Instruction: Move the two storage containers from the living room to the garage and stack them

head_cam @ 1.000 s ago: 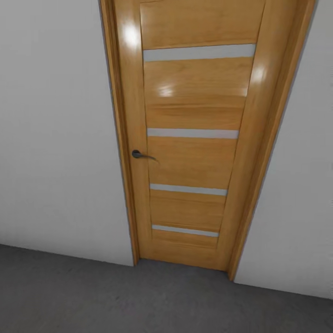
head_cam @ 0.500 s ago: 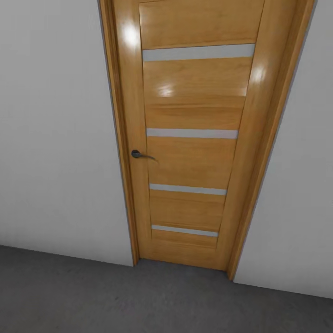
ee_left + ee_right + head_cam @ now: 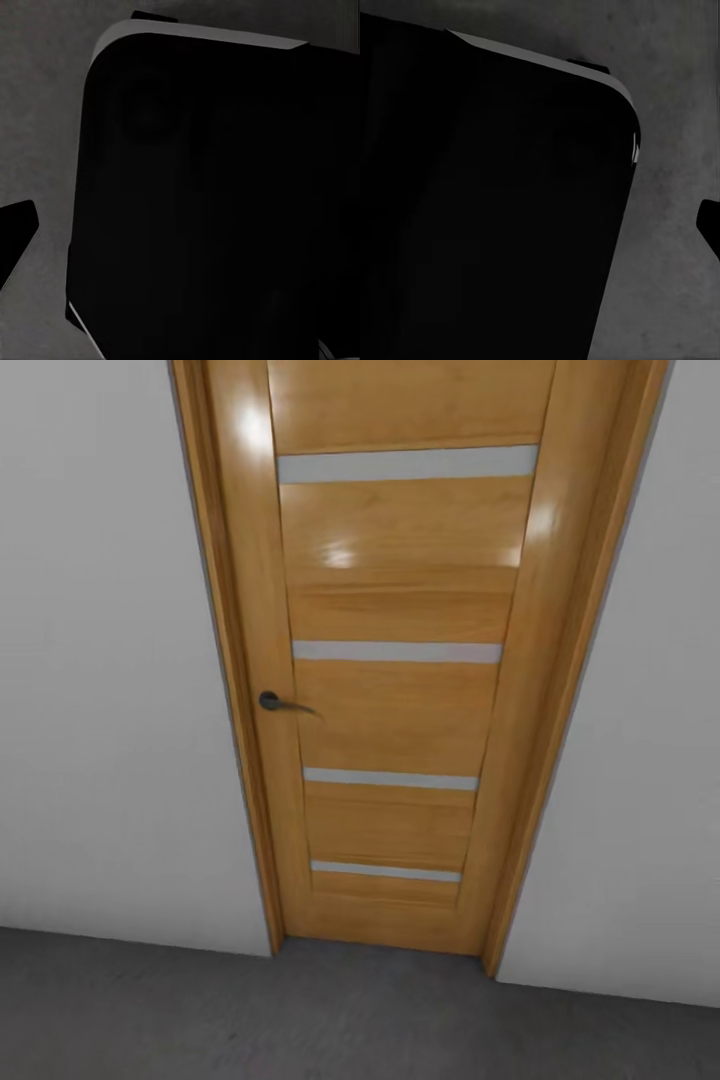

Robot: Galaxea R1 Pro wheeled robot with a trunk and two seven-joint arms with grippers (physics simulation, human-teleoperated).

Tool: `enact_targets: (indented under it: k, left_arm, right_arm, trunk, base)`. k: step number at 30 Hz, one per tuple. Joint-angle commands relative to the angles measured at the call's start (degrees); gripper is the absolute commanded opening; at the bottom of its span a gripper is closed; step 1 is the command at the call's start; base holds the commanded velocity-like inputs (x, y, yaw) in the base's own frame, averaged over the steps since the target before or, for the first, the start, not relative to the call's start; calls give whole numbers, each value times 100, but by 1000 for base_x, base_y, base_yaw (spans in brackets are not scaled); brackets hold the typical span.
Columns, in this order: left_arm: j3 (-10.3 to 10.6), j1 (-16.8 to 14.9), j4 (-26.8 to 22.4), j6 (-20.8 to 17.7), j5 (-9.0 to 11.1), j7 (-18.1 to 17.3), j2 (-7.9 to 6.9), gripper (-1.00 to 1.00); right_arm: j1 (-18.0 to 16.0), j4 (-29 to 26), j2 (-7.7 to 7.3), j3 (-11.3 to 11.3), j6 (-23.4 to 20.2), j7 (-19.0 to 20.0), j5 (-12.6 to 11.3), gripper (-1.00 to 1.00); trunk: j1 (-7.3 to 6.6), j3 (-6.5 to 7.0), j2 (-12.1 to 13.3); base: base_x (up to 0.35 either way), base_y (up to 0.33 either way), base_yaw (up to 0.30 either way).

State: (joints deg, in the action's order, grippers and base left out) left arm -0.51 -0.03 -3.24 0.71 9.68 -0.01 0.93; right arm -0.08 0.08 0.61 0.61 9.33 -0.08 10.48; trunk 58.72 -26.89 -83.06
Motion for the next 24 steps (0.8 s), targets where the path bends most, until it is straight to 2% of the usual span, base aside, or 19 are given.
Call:
enact_targets:
  k: [1, 9, 24]
  left_arm:
    - [-2, -2, -1, 8, 43, 0, -1, 100]
    - [-2, -1, -6, 8, 43, 1, 3, 100]
    - [-2, -1, -5, 7, 43, 1, 2, 100]
  right_arm:
    - [-1, 1, 0, 2, 16, -1, 25, 100]
    - [-1, 1, 0, 1, 14, -1, 24, 100]
    - [-1, 1, -8, 31, 8, -1, 31, 100]
  trunk:
    - [1, -4, -2]
    - [1, -4, -2]
    - [1, -4, -2]
  base:
    - [41, 0, -234]
    - [12, 0, -204]
    - [10, 6, -16]
